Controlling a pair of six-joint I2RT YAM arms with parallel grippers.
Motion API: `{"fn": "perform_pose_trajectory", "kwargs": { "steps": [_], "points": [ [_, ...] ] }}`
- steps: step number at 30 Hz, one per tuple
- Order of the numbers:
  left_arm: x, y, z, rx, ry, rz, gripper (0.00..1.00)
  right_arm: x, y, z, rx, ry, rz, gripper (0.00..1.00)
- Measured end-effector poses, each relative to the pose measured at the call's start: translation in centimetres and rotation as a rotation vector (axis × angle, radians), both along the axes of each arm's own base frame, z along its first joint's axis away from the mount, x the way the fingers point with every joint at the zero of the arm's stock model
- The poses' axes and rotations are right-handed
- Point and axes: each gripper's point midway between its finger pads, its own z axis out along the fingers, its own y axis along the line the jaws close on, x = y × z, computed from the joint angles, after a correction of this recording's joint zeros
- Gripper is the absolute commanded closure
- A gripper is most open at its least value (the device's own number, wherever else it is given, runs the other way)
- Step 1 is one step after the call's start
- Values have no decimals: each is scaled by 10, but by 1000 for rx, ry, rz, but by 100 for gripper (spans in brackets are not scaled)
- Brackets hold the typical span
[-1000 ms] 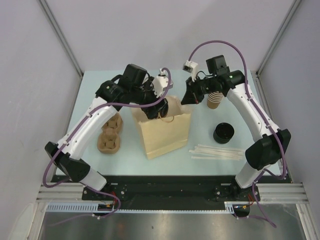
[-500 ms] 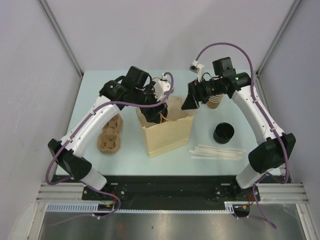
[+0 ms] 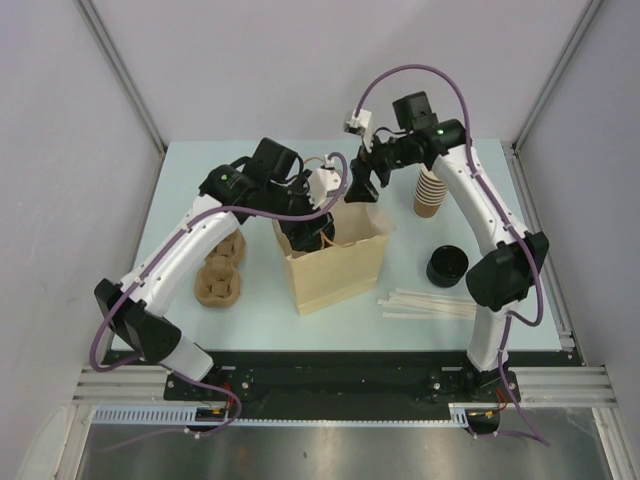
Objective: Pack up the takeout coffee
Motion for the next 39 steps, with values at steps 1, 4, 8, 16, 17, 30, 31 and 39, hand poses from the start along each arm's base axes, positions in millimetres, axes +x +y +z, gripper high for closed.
{"fn": "perform_pose_trajectory", "kwargs": {
  "steps": [1,4,8,16,17,30,31,39],
  "points": [
    [-1,0,-1,0,2,-1,61,-1,5,-6,-7,1,24,14],
    [-4,2,-3,2,7,-2,62,-3,15,-20,-22,7,82,22],
    [-7,5,-11,11,19,0,62,-10,28,-32,-41,3,159,39],
    [-7,8,-17,15,7,9,61,-23,39,-34,-54,-4,214,100],
    [-6,8,-17,12,2,11,61,-23,39,-34,-53,-1,211,100],
    [7,28,-12,-29,-130,86,61,-44,35,-2,29,-154,88,100],
    [5,30,-15,-31,-141,82,61,-49,35,-1,29,-172,84,100],
    [-19,44,-48,-8,-283,12,59,-64,41,-3,40,-317,43,100]
  ]
}}
